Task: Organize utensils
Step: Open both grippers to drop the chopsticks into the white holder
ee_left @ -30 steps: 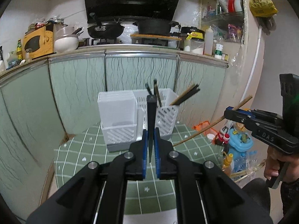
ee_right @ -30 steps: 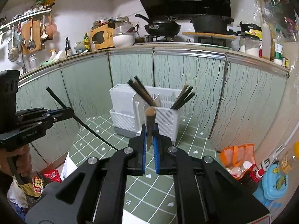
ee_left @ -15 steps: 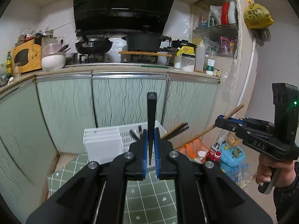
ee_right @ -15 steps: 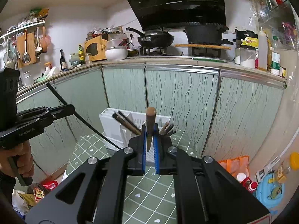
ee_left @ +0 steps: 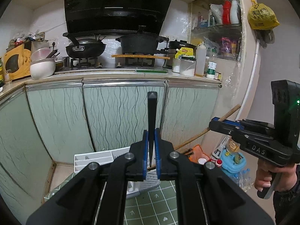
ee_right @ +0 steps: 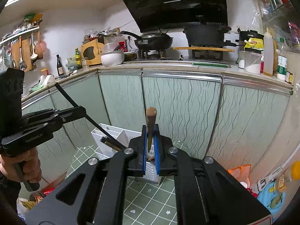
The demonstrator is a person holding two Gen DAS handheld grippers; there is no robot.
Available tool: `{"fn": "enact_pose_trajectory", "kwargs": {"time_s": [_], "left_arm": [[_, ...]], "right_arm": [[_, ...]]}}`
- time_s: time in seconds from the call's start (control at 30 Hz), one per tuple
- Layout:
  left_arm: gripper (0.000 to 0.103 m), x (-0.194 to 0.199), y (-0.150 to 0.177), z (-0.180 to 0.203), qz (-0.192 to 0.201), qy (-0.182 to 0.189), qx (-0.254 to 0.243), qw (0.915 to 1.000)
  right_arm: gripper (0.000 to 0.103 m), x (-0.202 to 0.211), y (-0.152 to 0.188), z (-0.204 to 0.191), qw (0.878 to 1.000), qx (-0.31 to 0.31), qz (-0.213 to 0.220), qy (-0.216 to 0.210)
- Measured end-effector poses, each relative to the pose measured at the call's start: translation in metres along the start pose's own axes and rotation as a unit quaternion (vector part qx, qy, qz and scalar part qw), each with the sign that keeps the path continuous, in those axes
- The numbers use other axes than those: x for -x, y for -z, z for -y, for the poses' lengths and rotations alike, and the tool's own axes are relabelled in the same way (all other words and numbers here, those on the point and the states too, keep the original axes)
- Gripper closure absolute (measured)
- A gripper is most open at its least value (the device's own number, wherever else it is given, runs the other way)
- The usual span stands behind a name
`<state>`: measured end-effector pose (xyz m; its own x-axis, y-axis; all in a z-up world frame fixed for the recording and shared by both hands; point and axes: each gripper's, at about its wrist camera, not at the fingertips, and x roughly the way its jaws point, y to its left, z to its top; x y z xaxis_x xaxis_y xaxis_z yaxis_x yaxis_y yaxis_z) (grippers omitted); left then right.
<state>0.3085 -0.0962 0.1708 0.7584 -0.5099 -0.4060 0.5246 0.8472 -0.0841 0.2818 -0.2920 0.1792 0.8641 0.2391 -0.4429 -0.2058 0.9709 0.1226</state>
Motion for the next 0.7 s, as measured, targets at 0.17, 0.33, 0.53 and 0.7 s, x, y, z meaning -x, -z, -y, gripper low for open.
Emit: {"fn": "enact_pose_trajectory", "kwargs": {"time_s": [0.17, 0.33, 0.53, 0.7], "left_arm": [[0.095, -0.026, 0.003, -0.007, -0.007, 0.001, 0.002, 1.0], [0.095, -0.05, 0.013, -0.017, -0.019, -0.002, 0.009, 0.9998], [0.075, -0.069, 0.023, -0.025, -0.019, -0.016, 0.008, 0.9997], [0.013, -0.061, 0.026, -0.033, 0.002, -0.032, 0.013, 0.9994]], "right_arm": [[0.097, -0.028, 0.001, 0.008, 1.0, -0.004, -0.015, 0.0], [0.097, -0.055, 0.009, 0.014, 0.999, -0.006, -0.036, -0.002], [0.095, -0.08, 0.017, 0.019, 0.998, -0.005, -0.059, -0.009], [0.019, -0.081, 0.025, 0.025, 0.999, -0.003, -0.039, 0.021]]}}
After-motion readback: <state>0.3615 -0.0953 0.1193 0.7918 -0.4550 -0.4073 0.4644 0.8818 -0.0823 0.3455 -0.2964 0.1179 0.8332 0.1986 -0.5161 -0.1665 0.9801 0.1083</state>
